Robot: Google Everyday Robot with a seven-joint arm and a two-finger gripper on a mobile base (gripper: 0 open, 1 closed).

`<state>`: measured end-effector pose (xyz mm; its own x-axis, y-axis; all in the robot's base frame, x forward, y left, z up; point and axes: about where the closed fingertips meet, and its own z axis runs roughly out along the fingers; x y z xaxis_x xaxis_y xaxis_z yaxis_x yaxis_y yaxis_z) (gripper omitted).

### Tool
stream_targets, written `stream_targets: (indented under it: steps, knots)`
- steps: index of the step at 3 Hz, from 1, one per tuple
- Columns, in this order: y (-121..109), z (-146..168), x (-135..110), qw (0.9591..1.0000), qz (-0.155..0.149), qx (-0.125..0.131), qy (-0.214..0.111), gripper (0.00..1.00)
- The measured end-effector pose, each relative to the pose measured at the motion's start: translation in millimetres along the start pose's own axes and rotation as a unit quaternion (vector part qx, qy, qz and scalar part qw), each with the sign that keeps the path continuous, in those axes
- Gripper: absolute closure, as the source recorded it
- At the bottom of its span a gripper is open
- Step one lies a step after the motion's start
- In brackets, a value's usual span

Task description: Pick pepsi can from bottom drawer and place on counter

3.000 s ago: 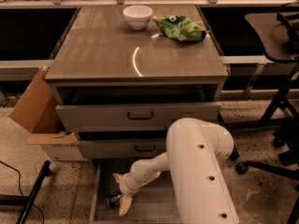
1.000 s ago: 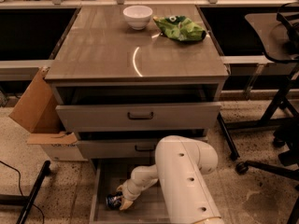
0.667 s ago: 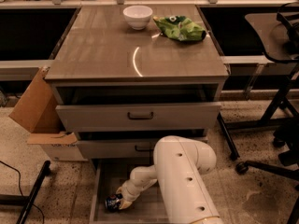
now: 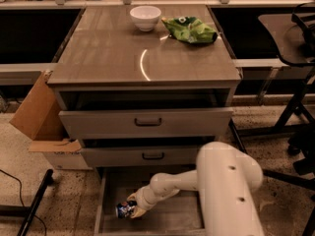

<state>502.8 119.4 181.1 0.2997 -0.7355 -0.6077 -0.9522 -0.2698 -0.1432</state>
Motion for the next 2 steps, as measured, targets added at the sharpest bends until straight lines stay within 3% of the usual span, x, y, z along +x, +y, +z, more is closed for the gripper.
stream_targets:
  steps: [1,2]
  knots:
    - [-10,-58,-1,0.9986,-0.011,0.034,-0.040,1.00]
    - [-7,-132,17,0.9949,-0.010,0.067,-0.075,1.00]
